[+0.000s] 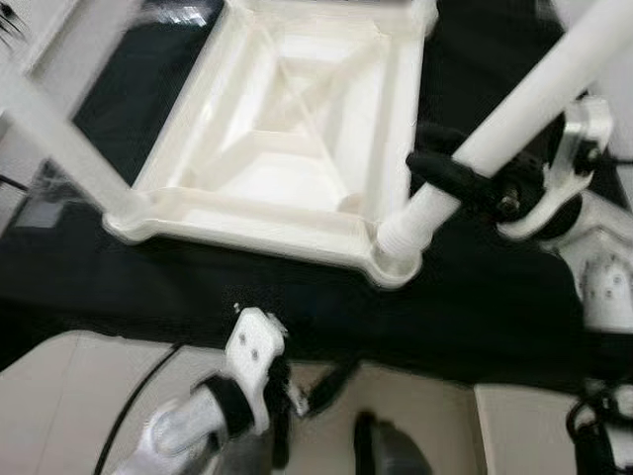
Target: Building children table
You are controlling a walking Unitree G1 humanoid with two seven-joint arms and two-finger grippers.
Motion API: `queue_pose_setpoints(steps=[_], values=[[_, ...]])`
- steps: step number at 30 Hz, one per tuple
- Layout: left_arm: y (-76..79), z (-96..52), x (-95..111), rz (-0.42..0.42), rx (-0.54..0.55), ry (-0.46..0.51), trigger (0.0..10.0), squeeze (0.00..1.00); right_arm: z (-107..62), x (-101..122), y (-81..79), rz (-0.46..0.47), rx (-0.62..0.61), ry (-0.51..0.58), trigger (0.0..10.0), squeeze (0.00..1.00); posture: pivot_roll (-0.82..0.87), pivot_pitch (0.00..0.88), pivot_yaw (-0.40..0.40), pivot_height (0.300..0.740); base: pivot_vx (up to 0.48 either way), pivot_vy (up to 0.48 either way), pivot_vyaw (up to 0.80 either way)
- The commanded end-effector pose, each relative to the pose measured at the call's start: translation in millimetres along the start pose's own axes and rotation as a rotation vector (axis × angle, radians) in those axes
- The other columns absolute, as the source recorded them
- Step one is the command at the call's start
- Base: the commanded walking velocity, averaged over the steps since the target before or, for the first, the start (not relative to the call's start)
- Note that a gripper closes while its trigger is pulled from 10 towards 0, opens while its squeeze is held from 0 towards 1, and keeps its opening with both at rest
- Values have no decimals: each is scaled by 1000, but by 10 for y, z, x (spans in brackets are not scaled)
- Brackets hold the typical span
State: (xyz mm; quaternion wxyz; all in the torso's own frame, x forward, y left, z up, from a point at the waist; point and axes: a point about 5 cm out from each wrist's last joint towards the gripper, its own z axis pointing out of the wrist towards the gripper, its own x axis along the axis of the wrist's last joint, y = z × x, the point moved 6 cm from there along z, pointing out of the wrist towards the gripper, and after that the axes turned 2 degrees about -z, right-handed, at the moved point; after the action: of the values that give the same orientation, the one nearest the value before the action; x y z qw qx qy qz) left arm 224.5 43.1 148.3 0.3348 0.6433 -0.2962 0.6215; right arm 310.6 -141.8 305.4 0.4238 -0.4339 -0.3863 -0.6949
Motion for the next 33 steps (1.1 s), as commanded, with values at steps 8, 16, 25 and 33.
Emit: queue_pose_setpoints(steps=[8, 16, 25, 33], values=[[233, -78, -101, -55, -114, -38, 10000, 0, 284, -34, -368, -14, 180, -12, 10000, 0, 43, 384, -2, 740, 0, 0, 0], [194, -82, -97, -47, -101, -39, 10000, 0, 545, 142, -472, -86, 235, 43, 10000, 0, 38, 378, 3, 740, 0, 0, 0], [160, -110, 45, 4, -91, -10, 10000, 0, 565, -129, -507, -102, 292, -87, 10000, 0, 52, 368, -8, 740, 0, 0, 0], [168, -221, 108, 60, -85, -32, 10000, 0, 364, -210, -407, -104, 276, -182, 10000, 0, 64, 378, 2, 740, 0, 0, 0]])
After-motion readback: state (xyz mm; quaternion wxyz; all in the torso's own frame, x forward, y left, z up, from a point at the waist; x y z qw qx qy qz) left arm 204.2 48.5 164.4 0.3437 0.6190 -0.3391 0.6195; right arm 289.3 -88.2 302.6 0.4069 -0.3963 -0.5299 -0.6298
